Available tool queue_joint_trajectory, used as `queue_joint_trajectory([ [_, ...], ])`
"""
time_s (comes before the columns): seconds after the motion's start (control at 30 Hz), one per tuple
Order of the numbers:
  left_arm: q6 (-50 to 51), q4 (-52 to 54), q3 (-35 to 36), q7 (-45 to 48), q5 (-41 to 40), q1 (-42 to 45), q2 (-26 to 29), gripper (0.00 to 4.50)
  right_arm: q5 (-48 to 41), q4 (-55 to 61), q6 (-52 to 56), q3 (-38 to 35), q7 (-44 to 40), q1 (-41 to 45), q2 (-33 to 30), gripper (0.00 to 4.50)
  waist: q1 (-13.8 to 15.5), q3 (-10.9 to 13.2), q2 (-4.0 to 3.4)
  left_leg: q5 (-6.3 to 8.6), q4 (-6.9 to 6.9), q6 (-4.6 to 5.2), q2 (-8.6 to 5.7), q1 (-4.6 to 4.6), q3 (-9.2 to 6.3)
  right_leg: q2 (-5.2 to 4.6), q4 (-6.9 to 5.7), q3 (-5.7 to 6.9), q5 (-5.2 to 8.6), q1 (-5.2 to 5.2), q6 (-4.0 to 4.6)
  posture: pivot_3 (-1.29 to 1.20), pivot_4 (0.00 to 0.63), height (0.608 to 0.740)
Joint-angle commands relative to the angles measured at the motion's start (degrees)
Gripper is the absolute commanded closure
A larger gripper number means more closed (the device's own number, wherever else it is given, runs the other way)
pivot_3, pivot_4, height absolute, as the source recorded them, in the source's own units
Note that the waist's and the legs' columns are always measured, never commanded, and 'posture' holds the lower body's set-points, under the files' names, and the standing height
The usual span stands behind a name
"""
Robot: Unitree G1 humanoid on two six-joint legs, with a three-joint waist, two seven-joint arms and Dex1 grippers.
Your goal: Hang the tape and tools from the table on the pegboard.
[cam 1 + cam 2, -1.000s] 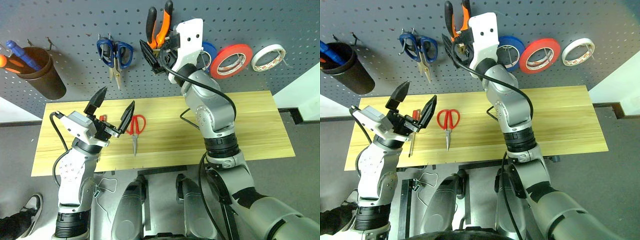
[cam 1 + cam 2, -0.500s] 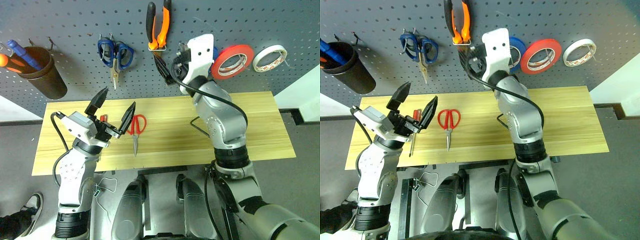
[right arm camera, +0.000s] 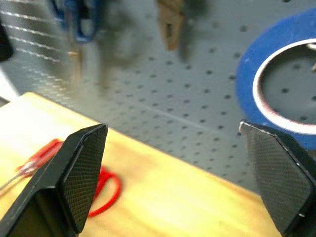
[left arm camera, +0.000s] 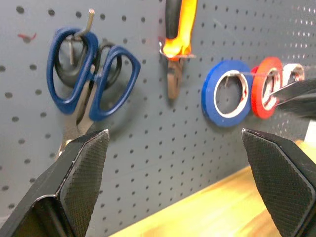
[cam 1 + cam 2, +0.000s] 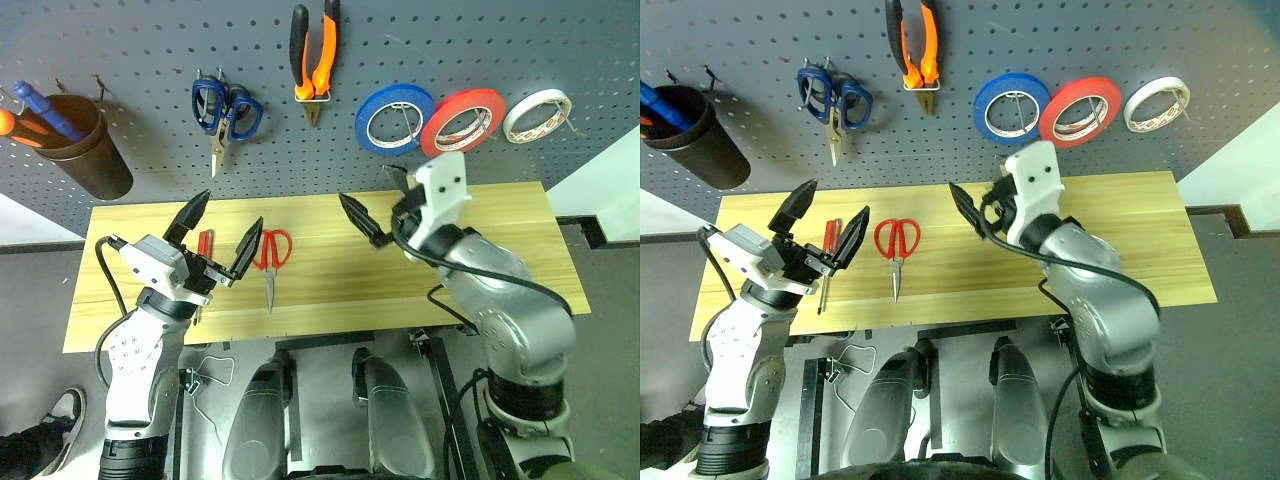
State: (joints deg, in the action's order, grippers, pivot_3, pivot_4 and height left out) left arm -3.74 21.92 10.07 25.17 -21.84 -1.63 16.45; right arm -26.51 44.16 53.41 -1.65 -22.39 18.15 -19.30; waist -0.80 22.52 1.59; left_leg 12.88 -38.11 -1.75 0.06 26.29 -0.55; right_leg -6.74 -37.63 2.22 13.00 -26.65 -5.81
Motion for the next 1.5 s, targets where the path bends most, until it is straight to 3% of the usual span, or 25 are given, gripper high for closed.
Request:
queue_joint_trajectory([
  [0.03,10.9,3.3,3.0,-7.6,-0.8,-2.7,0.5,0.0,-8.7,8.5,3.9,-0.8,-5.2,-5.7,-4.2,0.03,-0.3,0.0,-0.01,0.02,0.03,0.03,0.08,0.0,-0.01,0.01,0.09,0.0,0.0,0.02,-0.01,0.03,0.369,0.716],
  [0.1,17.9,3.5,0.9,-16.8,3.2,-2.3,-3.8,0.0,-6.6,8.0,2.6,1.3,-4.7,-8.3,-6.7,0.03,-0.1,0.0,-0.01,0.02,-0.01,0.03,0.07,0.0,-0.01,-0.01,0.13,-0.05,-0.01,0.04,-0.02,0.03,0.37,0.716],
  [0.27,38.2,5.6,-7.4,-34.1,11.7,2.6,-13.5,0.0,-4.3,5.0,1.7,2.3,1.0,-5.5,-4.7,0.03,0.2,0.0,0.02,-0.09,-0.12,0.2,-0.03,-0.02,0.02,-0.02,0.47,-0.02,-0.09,0.29,-0.31,0.02,0.38,0.716],
  [0.47,52.6,2.6,-13.0,-42.5,18.2,8.9,-20.8,0.0,-4.7,4.7,2.5,3.1,3.4,-3.2,-3.7,0.03,-0.1,0.0,0.04,-0.11,-0.08,0.24,-0.09,0.06,0.01,-0.02,0.47,-0.01,-0.22,0.2,-0.17,0.01,0.38,0.716],
  [0.8,63.5,-2.4,-11.8,-43.1,18.6,14.8,-22.6,0.0,-5.8,6.1,2.8,3.5,4.9,-3.9,-3.9,0.03,0.1,0.0,0.05,-0.1,0.0,0.26,-0.12,0.11,0.02,-0.06,0.48,-0.01,-0.22,0.12,-0.17,0.01,0.389,0.716],
  [1.07,64.9,-7.3,-13.0,-35.8,17.1,20.2,-20.7,0.0,-6.9,6.7,3.6,3.6,7.4,-3.6,-3.2,0.03,0.0,0.0,0.06,-0.1,0.01,0.26,-0.13,0.13,0.01,-0.06,0.48,0.01,-0.21,0.12,-0.17,0.0,0.396,0.716],
  [1.5,66.1,-10.0,-11.7,-35.4,19.2,21.4,-21.8,0.0,-9.3,7.7,3.2,2.2,7.0,-4.6,-4.4,0.03,0.1,0.0,0.07,-0.1,0.01,0.26,-0.12,0.13,0.0,-0.06,0.49,0.01,-0.21,0.12,-0.16,0.0,0.401,0.716],
])
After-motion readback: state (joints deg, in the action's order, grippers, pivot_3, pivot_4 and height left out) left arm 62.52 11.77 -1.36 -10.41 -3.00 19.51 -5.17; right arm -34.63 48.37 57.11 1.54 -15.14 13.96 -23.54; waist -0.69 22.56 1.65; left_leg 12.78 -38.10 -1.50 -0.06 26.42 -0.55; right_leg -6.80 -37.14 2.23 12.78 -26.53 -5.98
